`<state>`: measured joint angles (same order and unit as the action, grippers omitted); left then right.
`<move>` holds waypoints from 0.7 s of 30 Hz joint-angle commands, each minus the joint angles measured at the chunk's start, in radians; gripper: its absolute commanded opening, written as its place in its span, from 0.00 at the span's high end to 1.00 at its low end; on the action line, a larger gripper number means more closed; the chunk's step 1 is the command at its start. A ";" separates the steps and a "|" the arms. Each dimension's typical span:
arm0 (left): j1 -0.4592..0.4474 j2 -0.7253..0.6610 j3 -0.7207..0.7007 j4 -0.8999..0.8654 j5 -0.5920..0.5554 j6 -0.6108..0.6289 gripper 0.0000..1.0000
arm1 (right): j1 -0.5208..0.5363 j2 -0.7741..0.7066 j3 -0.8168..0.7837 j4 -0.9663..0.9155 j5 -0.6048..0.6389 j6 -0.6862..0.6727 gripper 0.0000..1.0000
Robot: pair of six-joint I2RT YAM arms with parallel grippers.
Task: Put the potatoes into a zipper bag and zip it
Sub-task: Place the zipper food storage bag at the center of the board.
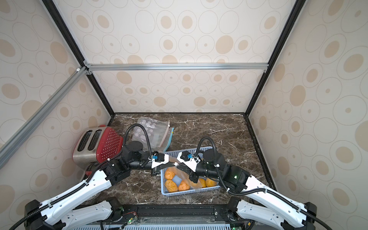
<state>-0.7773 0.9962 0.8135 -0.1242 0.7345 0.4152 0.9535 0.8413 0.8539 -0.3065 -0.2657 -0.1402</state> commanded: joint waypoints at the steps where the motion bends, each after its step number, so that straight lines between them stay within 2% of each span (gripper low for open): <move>1: -0.005 -0.019 0.004 0.028 0.006 0.002 1.00 | -0.003 -0.007 0.006 0.008 -0.011 0.000 0.93; 8: -0.005 -0.021 0.001 0.023 0.004 0.003 0.99 | -0.002 -0.008 -0.009 0.053 0.008 0.004 1.00; 9: -0.005 -0.024 -0.001 0.023 -0.002 0.003 0.70 | -0.003 -0.008 -0.009 0.053 0.012 0.002 1.00; 10: -0.005 -0.029 -0.002 0.023 -0.007 0.004 0.53 | -0.004 -0.010 -0.009 0.051 0.018 -0.003 1.00; 11: -0.006 -0.033 -0.002 0.020 -0.007 0.010 0.41 | -0.003 -0.014 -0.009 0.047 0.019 -0.012 1.00; 12: -0.005 -0.037 0.005 0.013 -0.007 0.013 0.36 | -0.003 -0.018 -0.012 0.044 0.018 -0.026 1.00; 16: -0.006 -0.034 0.075 -0.026 0.038 0.014 0.34 | -0.003 -0.049 -0.043 0.049 -0.070 -0.129 1.00; 18: -0.006 -0.021 0.114 -0.043 0.070 0.006 0.39 | -0.003 -0.073 -0.070 0.065 -0.102 -0.189 1.00; 21: -0.008 0.012 0.152 -0.064 0.096 -0.015 0.40 | -0.003 -0.105 -0.100 0.090 -0.118 -0.235 1.00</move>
<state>-0.7773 0.9874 0.8959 -0.1600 0.7761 0.4068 0.9535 0.7700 0.7773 -0.2676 -0.3286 -0.2829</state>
